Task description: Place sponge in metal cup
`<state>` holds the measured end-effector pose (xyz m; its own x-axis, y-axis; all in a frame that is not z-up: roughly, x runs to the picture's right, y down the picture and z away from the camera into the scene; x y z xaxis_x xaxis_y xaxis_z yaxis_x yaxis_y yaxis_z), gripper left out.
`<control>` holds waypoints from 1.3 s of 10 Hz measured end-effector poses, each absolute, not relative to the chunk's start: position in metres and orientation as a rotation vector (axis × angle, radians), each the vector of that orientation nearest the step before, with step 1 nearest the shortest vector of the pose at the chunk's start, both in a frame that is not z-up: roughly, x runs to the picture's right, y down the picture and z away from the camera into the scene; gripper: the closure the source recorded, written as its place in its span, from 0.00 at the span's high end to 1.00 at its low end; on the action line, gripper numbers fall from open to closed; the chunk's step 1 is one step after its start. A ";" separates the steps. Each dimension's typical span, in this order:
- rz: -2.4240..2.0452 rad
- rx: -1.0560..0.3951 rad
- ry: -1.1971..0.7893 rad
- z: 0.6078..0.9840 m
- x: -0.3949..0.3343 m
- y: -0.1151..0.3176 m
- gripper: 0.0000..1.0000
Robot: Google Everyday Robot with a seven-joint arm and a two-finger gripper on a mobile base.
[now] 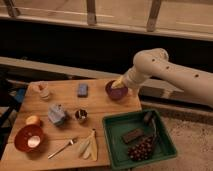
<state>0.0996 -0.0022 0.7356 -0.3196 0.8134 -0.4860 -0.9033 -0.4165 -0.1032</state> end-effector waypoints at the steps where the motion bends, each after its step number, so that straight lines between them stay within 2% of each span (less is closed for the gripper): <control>1: 1.889 -0.561 0.194 0.737 0.080 -0.016 0.75; 3: 1.829 -0.565 0.155 0.744 0.044 -0.031 0.75; 5: 1.779 -0.643 0.060 0.754 -0.003 -0.043 0.75; 10: 1.768 -0.649 0.052 0.755 -0.006 -0.044 0.75; 13: 1.756 -0.623 0.069 0.775 -0.006 -0.056 0.75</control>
<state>-0.0060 -0.0557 0.7751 -0.1453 0.8856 -0.4412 -0.9173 -0.2876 -0.2753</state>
